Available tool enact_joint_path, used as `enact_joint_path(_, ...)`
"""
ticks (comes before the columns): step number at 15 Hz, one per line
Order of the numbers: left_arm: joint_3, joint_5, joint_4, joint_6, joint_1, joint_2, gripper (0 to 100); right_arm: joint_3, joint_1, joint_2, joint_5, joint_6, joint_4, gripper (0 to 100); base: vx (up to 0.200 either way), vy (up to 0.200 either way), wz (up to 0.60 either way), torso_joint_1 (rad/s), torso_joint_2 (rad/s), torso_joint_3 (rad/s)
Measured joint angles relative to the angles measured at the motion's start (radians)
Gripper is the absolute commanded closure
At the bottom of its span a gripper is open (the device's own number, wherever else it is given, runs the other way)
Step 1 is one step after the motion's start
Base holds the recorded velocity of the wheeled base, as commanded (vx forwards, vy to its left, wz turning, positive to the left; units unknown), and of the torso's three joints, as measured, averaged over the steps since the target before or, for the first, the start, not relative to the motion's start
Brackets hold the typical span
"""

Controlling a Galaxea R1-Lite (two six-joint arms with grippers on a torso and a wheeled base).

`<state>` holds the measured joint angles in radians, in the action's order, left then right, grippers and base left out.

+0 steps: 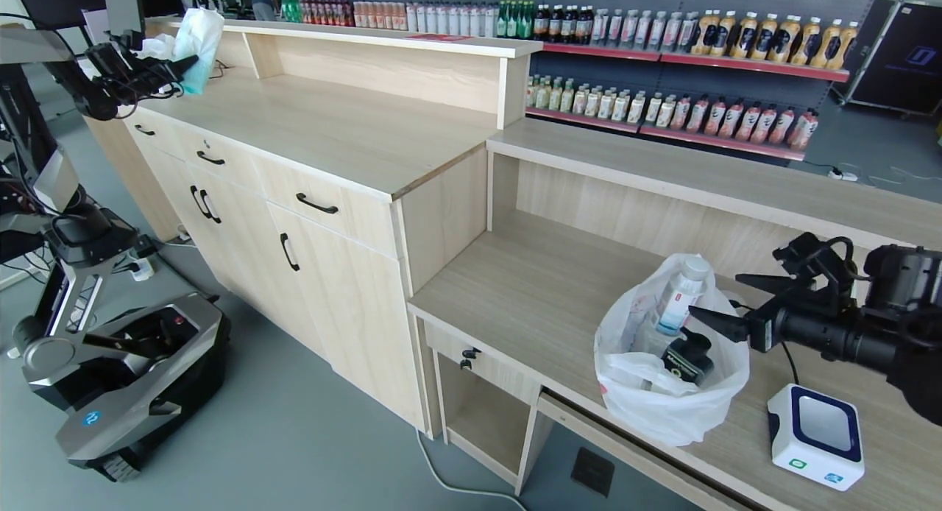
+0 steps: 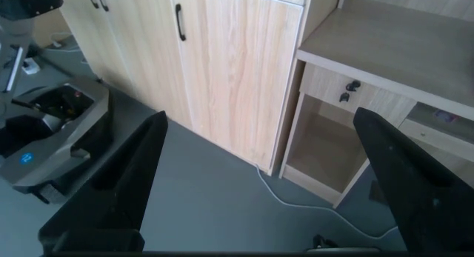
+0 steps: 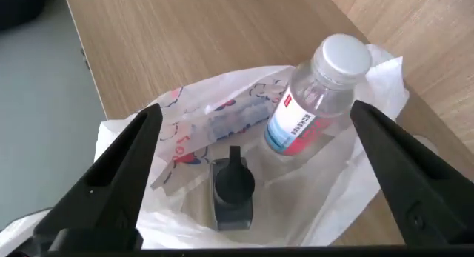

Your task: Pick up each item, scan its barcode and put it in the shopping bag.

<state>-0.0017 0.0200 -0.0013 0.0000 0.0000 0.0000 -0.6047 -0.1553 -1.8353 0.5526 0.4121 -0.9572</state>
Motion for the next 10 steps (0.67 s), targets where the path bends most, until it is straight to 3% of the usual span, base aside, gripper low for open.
enact_joint_path(1,0.000,0.000,0.000,0.000,0.000,0.000,0,0.014,-0.028,0.086,0.000,0.000,0.057,0,0.000,0.000,0.00,0.000,0.00,0.000)
enact_joint_path(5,0.000,0.000,0.000,0.000,0.000,0.000,0,0.044,-0.210,0.402,-0.088,0.126,0.305,0,0.000,0.000,-0.60,0.000,0.00,0.001)
enact_joint_path(10,0.000,0.000,0.000,0.000,-0.001,0.000,0,-0.050,-0.256,0.600,-0.232,-0.014,0.436,0,0.000,0.000,-0.60,0.004,0.00,0.002)
